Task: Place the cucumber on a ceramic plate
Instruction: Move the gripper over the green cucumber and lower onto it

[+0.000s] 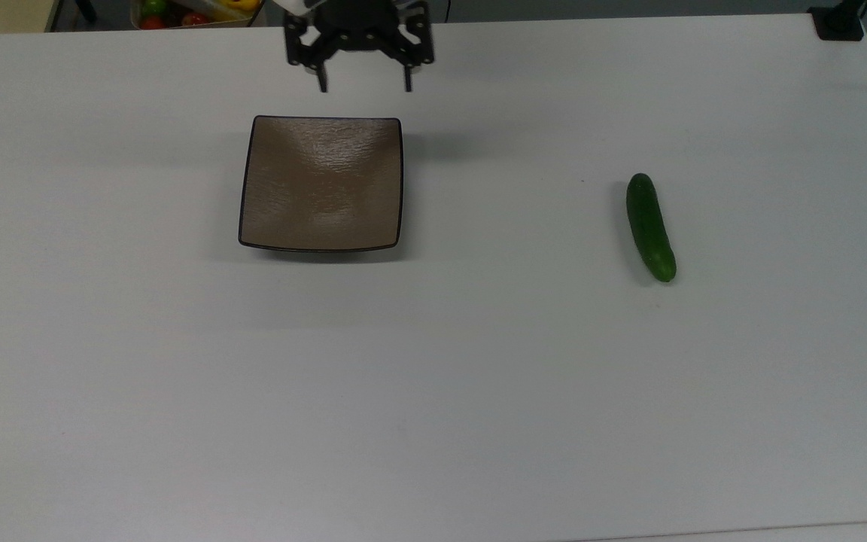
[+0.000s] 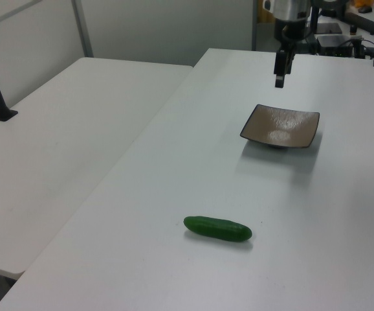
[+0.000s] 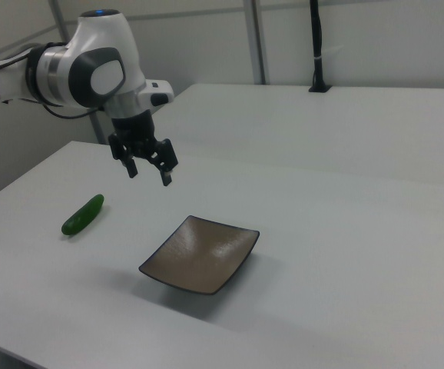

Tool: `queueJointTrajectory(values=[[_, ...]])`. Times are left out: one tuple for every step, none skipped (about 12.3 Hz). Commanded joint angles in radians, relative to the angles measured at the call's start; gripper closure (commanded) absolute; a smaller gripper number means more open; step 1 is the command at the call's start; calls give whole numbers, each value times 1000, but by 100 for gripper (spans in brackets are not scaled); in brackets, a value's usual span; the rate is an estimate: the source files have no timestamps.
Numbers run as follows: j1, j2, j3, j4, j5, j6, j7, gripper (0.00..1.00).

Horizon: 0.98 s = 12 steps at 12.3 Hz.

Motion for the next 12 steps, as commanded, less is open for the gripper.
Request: queueJointTrajectory(values=[[33,22,51,48,79,17,80,0],[34,32,90,59,83,41,149,0],[36,45,124,63,83,88,213,0],[49,68,155,63,83,134,265,0],[86,85,158,63,82,171,304,0],[123,113,158,63,82,211,335,0],[158,145,160,65,67,248,376,0],[192,179,160,71,59,269,407,0],[218,220,160,88,48,286,424,0],[235,263,160,120,34,288,451,0],[253,306,161,141,-5,288,470,0],[276,341,163,161,-36,290,505,0]])
